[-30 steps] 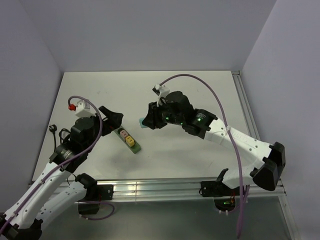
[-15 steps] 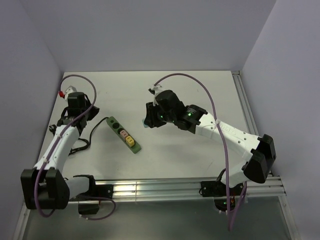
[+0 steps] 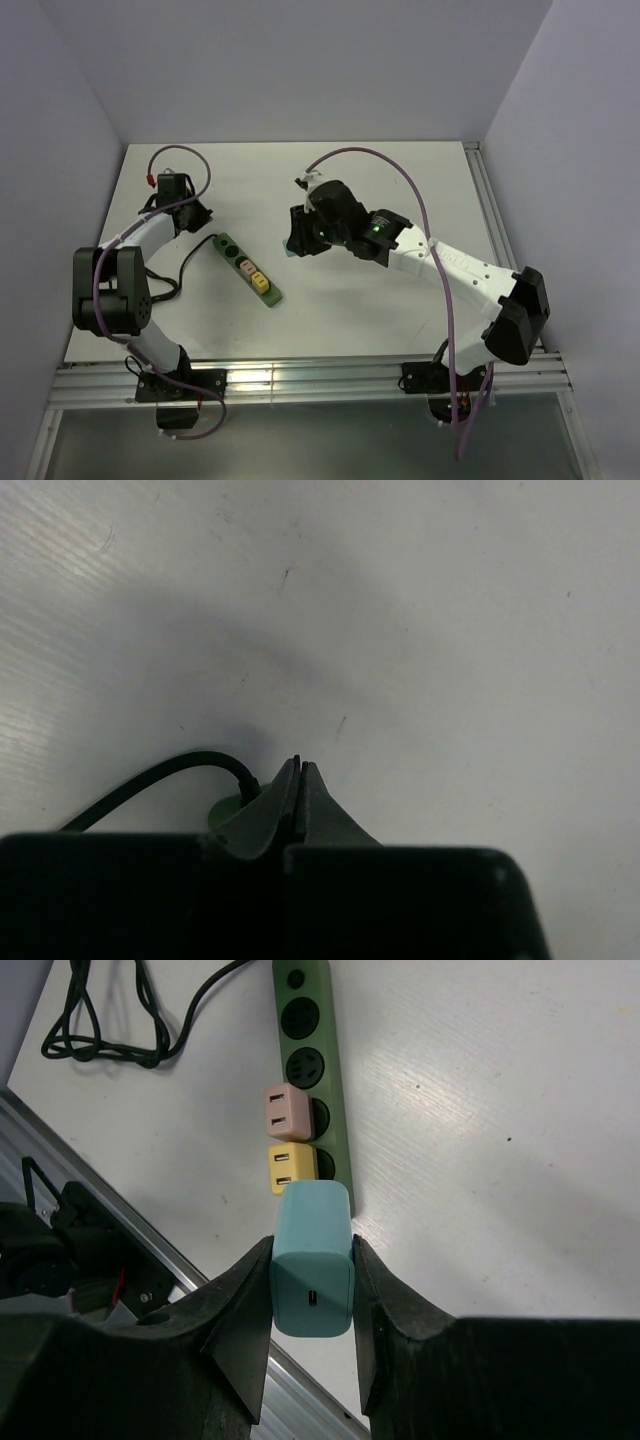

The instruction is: Insert the plug

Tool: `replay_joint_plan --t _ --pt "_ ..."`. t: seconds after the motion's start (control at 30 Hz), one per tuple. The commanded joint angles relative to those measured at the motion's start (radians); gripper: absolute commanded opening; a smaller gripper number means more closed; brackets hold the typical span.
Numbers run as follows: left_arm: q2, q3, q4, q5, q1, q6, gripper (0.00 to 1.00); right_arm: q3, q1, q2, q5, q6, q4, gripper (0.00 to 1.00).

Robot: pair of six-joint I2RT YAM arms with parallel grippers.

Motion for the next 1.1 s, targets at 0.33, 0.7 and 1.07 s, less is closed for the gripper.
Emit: replay_joint_plan --t 0.33,0.7,1.07 --pt "0.035 -0.14 0.243 -0.011 -0.068 -0.029 0.0 0.239 0.033 0.252 0.002 -0.003 -0.008 0.0" --pt "0.037 -0.259 0.279 -0.072 -0.148 -0.086 0.0 0.417 0.047 0.404 0.001 -0.04 -0.094 0.0" --pt "-0.221 -0.433 0.354 -0.123 -0.185 -0.142 0.0 0.504 0.054 0.473 0.012 -0.086 -0.163 0.0"
